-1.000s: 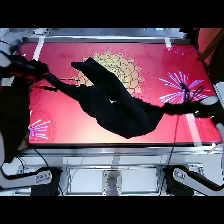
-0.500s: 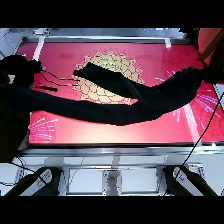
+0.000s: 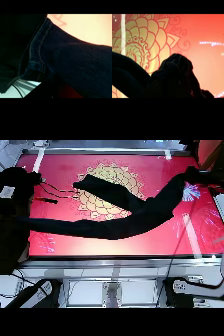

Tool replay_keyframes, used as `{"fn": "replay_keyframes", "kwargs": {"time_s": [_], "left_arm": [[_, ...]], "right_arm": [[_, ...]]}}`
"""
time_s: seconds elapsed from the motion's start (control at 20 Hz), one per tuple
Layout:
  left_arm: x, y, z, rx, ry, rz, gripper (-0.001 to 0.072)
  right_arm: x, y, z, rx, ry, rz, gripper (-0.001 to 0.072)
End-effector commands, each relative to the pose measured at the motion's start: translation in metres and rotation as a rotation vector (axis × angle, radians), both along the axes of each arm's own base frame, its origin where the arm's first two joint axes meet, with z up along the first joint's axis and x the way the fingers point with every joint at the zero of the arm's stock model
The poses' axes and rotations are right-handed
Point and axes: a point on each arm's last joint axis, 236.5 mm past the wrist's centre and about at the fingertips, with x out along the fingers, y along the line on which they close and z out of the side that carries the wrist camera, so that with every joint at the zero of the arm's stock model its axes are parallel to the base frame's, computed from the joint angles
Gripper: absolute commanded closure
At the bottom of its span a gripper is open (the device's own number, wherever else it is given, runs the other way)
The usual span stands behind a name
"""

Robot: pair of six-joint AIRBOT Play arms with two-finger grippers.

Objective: Fold the clothes and pants, and hang the long-sleeved shirts on hangers.

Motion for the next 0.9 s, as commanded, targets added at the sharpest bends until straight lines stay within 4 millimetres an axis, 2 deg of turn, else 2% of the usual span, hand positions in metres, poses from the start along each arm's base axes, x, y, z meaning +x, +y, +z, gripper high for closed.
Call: {"fn": "replay_keyframes", "kwargs": {"time_s": [0.0, 0.05, 0.1, 0.15, 0.2, 0.25, 0.35, 0.4, 0.45, 0.5, 0.6, 0.75, 0.85], "left_arm": [[-0.010, -0.001, -0.039, -0.024, 0.080, 0.014, 0.0694], [-0.011, -0.002, -0.043, -0.026, 0.090, 0.013, 0.0694], [-0.011, -0.001, -0.045, -0.024, 0.095, 0.013, 0.0694], [-0.009, 0.000, -0.045, -0.022, 0.086, 0.012, 0.0694], [-0.007, 0.000, -0.045, -0.019, 0.079, 0.011, 0.0694], [-0.007, 0.000, -0.045, -0.018, 0.076, 0.010, 0.0694], [-0.007, 0.001, -0.045, -0.018, 0.075, 0.010, 0.0694], [-0.006, 0.001, -0.045, -0.017, 0.073, 0.010, 0.0694], [-0.005, 0.001, -0.044, -0.015, 0.066, 0.009, 0.0694], [-0.003, 0.001, -0.044, -0.016, 0.061, 0.009, 0.0694], [-0.002, -0.001, -0.044, -0.026, 0.053, 0.019, 0.0694], [-0.002, -0.001, -0.044, -0.026, 0.052, 0.022, 0.0694], [-0.002, -0.001, -0.044, -0.026, 0.052, 0.022, 0.0694]], "right_arm": [[0.056, -0.002, -0.049, 0.152, -0.029, -0.167, 0.0430], [0.057, -0.007, -0.053, 0.150, -0.016, -0.168, 0.0108], [0.050, -0.017, -0.053, 0.121, 0.010, -0.143, 0.0080], [0.038, -0.028, -0.052, 0.066, 0.048, -0.095, 0.0082], [0.018, -0.048, -0.050, 0.003, 0.109, -0.054, 0.0083], [-0.006, -0.070, -0.049, -0.052, 0.182, -0.033, 0.0083], [-0.070, -0.118, -0.053, -0.136, 0.348, -0.025, 0.0085], [-0.106, -0.133, -0.059, -0.152, 0.433, 0.005, 0.0086], [-0.132, -0.140, -0.069, -0.126, 0.482, 0.011, 0.0097], [-0.152, -0.142, -0.084, -0.072, 0.511, -0.007, 0.0112], [-0.172, -0.130, -0.124, 0.086, 0.510, -0.052, 0.0112], [-0.171, -0.084, -0.178, 0.318, 0.452, -0.062, 0.0112], [-0.162, -0.062, -0.203, 0.377, 0.420, -0.070, 0.0112]]}}
